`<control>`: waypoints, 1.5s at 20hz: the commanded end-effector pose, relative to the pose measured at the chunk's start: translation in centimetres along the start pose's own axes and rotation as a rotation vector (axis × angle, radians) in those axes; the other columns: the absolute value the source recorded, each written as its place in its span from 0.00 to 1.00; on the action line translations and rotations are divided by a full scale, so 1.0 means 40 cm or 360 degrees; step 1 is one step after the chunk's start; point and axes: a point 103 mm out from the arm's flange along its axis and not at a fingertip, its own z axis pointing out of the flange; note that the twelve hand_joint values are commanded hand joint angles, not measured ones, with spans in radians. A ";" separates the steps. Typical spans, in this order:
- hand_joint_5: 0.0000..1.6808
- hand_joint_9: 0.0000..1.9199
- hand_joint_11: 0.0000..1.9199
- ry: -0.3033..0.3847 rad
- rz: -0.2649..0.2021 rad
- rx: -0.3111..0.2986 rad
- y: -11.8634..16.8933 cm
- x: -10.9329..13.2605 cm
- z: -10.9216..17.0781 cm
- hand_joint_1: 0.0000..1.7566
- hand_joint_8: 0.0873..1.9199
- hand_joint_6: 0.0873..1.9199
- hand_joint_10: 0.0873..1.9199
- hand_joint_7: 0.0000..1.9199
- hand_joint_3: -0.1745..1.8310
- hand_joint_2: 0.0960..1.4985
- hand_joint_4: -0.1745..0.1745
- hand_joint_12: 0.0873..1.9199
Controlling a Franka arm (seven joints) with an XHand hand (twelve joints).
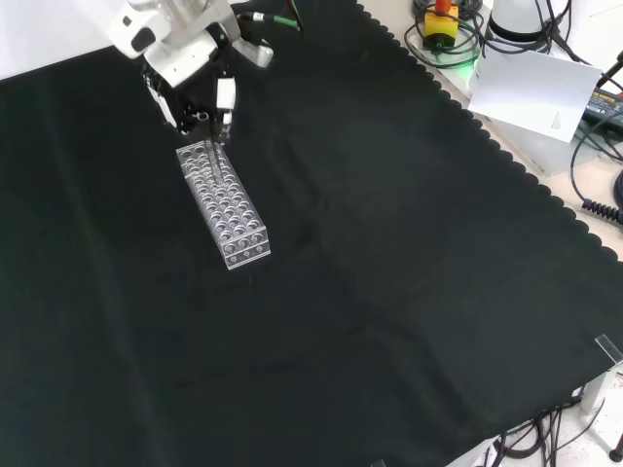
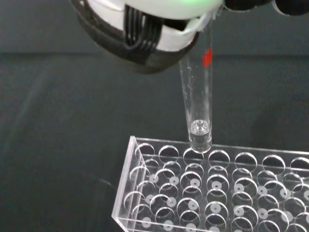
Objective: Shake the test tube.
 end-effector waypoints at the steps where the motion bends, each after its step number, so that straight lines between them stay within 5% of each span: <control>1: 0.84 0.93 0.74 0.0029 -0.0021 -0.0047 -0.035 0.008 -0.056 0.70 0.09 0.14 0.06 0.97 0.36 0.41 0.00 0.40; 8: 0.84 0.93 0.74 0.0057 -0.0040 -0.0058 -0.052 0.026 -0.062 0.70 0.08 0.14 0.06 0.97 0.36 0.41 0.00 0.40; 23: 0.84 0.93 0.74 0.0210 -0.0209 -0.0097 -0.045 0.211 -0.067 0.70 0.08 0.14 0.06 0.97 0.37 0.41 0.00 0.40; 30: 0.84 0.93 0.74 0.0179 -0.0172 -0.0100 -0.049 0.198 -0.071 0.70 0.08 0.14 0.06 0.97 0.37 0.40 0.00 0.40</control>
